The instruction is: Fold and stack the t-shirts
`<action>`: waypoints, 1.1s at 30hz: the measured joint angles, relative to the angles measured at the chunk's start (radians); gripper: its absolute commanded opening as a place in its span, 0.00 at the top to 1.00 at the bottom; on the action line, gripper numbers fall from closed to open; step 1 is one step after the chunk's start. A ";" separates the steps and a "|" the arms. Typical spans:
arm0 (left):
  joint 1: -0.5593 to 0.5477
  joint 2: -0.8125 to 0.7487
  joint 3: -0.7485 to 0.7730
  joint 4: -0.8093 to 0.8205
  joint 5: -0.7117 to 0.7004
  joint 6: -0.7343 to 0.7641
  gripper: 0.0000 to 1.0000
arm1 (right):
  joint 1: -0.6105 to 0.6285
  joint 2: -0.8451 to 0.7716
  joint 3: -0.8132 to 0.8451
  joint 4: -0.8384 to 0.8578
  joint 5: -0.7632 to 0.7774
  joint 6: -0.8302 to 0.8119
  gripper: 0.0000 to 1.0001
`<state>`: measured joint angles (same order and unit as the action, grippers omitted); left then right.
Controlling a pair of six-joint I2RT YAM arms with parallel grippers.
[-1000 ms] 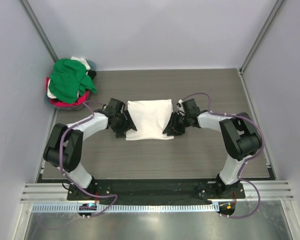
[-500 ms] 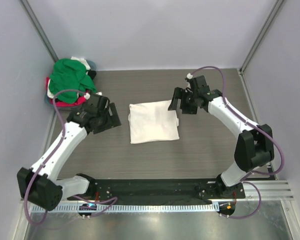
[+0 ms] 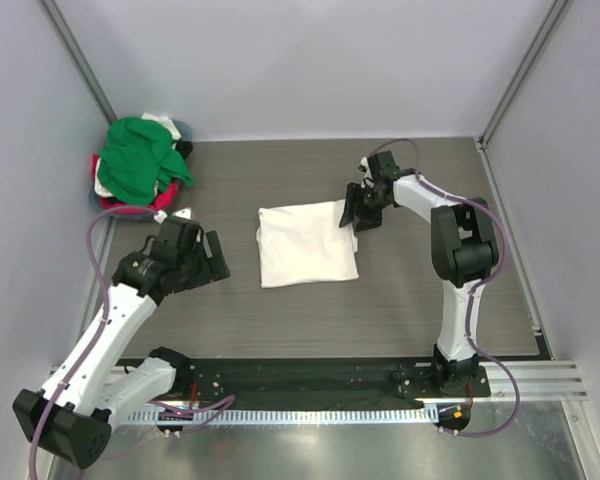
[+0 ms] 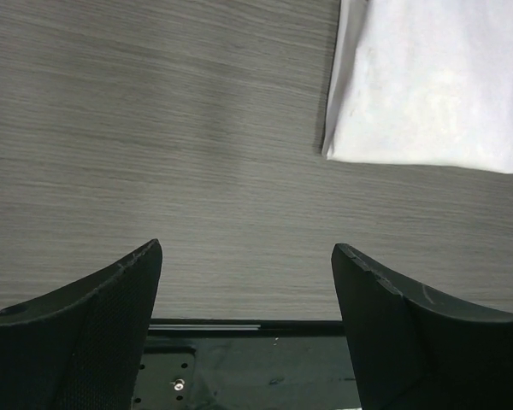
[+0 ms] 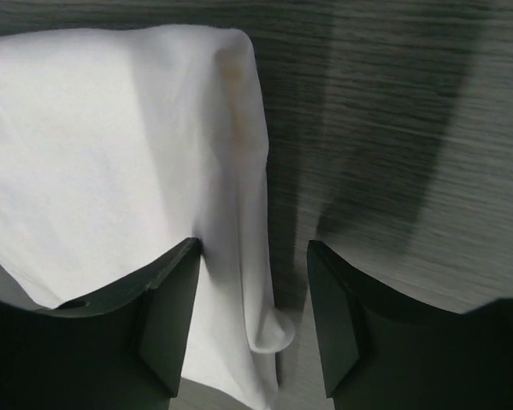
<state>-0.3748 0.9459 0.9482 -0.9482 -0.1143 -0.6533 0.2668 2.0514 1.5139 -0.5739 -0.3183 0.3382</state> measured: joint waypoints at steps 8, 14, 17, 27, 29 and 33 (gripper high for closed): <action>0.000 -0.066 -0.041 0.004 -0.010 0.009 0.20 | -0.001 0.063 -0.017 0.084 -0.077 0.006 0.96; 0.000 -0.063 -0.037 0.008 -0.009 0.032 0.23 | -0.019 0.056 -0.037 0.105 -0.072 0.012 0.99; 0.000 -0.060 -0.038 0.020 -0.005 0.042 0.26 | -0.031 0.042 -0.016 0.062 0.041 -0.033 0.99; 0.000 -0.046 -0.049 0.054 0.005 0.060 0.31 | -0.189 0.138 0.270 -0.056 0.635 -0.251 0.99; 0.000 -0.045 -0.050 0.055 0.005 0.060 0.32 | -0.225 0.221 0.390 -0.062 0.731 -0.280 0.99; 0.000 -0.044 -0.053 0.058 0.005 0.060 0.32 | -0.286 0.406 0.643 -0.069 0.853 -0.319 0.99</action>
<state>-0.3748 0.9016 0.8948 -0.8902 -0.1097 -0.5934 -0.0193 2.4577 2.1571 -0.6434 0.5350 0.0196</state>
